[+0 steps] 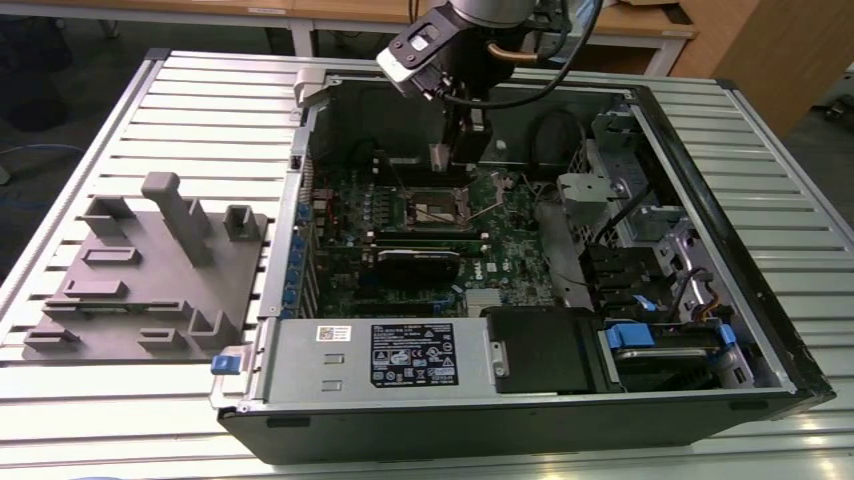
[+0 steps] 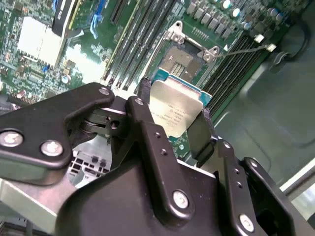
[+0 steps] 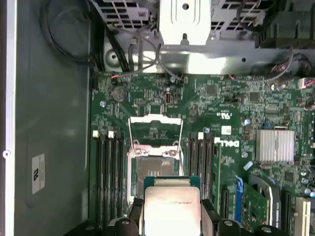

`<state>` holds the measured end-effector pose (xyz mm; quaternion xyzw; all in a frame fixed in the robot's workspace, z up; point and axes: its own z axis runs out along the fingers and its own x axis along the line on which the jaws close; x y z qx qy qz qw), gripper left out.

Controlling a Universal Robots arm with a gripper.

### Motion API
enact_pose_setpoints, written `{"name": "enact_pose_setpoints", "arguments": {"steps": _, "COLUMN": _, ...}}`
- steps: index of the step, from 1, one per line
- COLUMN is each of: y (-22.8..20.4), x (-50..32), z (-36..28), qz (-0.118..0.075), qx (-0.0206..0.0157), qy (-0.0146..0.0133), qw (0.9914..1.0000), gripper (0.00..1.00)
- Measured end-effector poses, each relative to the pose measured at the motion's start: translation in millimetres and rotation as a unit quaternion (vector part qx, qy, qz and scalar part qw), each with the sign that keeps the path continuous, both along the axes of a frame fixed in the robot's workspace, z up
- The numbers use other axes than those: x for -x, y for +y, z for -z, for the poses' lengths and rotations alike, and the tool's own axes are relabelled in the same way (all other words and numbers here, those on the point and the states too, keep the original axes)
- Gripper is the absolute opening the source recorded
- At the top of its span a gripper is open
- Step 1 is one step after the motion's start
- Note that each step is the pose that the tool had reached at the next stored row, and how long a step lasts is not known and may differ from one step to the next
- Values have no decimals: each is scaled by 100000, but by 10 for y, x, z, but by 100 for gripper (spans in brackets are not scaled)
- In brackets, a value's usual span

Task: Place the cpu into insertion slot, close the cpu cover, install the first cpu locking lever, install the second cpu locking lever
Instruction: 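Place the cpu into insertion slot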

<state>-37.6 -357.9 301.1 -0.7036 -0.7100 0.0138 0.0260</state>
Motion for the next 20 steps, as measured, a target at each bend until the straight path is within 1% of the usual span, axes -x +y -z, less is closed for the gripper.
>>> {"name": "enact_pose_setpoints", "arguments": {"steps": 1, "y": 0, "x": 3, "z": -1, "qz": 9, "qx": -32, "qy": -185, "qw": 100000, "gripper": 54}}
{"name": "enact_pose_setpoints", "arguments": {"steps": 2, "y": 0, "x": 6, "z": -1, "qz": -4, "qx": -92, "qy": -486, "qw": 99999, "gripper": 54}}
{"name": "enact_pose_setpoints", "arguments": {"steps": 3, "y": 0, "x": 8, "z": 0, "qz": -10, "qx": -124, "qy": -696, "qw": 99998, "gripper": 54}}
{"name": "enact_pose_setpoints", "arguments": {"steps": 4, "y": 0, "x": 7, "z": 1, "qz": -12, "qx": -131, "qy": -758, "qw": 99997, "gripper": 54}}
{"name": "enact_pose_setpoints", "arguments": {"steps": 11, "y": 0, "x": 8, "z": 0, "qz": -12, "qx": -142, "qy": -798, "qw": 99997, "gripper": 54}}
{"name": "enact_pose_setpoints", "arguments": {"steps": 14, "y": 0, "x": 9, "z": 1, "qz": -31, "qx": -271, "qy": -1154, "qw": 99993, "gripper": 54}}
{"name": "enact_pose_setpoints", "arguments": {"steps": 18, "y": 0, "x": 9, "z": 1, "qz": -37, "qx": -279, "qy": -1191, "qw": 99993, "gripper": 54}}
{"name": "enact_pose_setpoints", "arguments": {"steps": 20, "y": 0, "x": 10, "z": 0, "qz": -44, "qx": -313, "qy": -1467, "qw": 99989, "gripper": 54}}
